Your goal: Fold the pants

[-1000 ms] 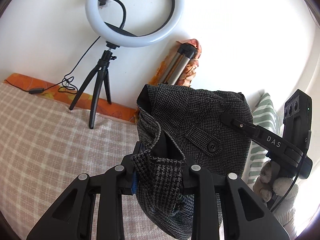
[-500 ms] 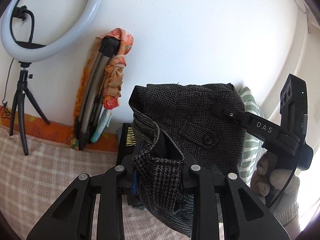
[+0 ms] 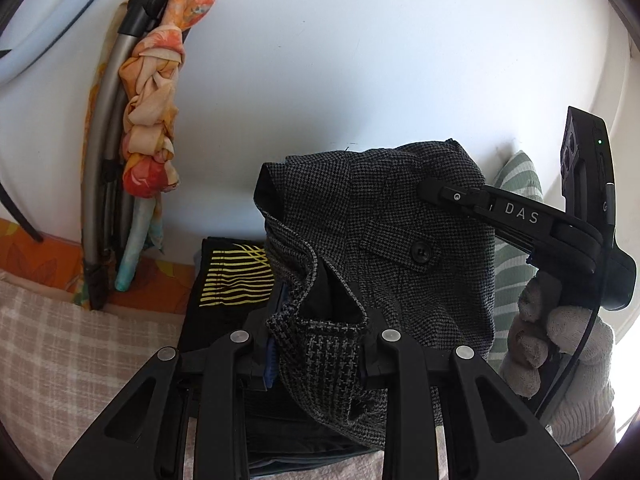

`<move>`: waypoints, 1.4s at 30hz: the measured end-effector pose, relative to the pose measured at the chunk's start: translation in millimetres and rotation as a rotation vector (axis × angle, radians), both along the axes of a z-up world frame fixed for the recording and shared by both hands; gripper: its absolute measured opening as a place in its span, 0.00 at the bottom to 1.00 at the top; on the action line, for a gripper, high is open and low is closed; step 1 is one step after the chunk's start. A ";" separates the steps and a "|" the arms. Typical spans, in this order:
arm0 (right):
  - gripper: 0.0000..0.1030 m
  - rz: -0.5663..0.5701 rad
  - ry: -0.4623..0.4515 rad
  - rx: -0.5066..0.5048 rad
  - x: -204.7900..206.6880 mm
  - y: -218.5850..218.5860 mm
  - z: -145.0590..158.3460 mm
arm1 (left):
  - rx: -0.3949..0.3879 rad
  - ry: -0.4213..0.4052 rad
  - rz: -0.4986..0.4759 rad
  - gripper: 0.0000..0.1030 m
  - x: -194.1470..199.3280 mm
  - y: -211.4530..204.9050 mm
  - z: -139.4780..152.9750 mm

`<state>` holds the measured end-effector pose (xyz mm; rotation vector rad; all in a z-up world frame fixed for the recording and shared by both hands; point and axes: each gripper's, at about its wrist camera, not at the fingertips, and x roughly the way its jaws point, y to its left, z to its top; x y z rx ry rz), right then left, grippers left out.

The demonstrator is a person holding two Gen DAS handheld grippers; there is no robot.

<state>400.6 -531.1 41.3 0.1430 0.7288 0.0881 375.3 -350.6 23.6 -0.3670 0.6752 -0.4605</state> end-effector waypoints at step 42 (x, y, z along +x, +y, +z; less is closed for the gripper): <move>0.90 -0.307 0.084 -0.110 -71.7 -22.8 -22.4 | 0.273 -0.044 -0.019 0.66 -57.0 19.5 27.4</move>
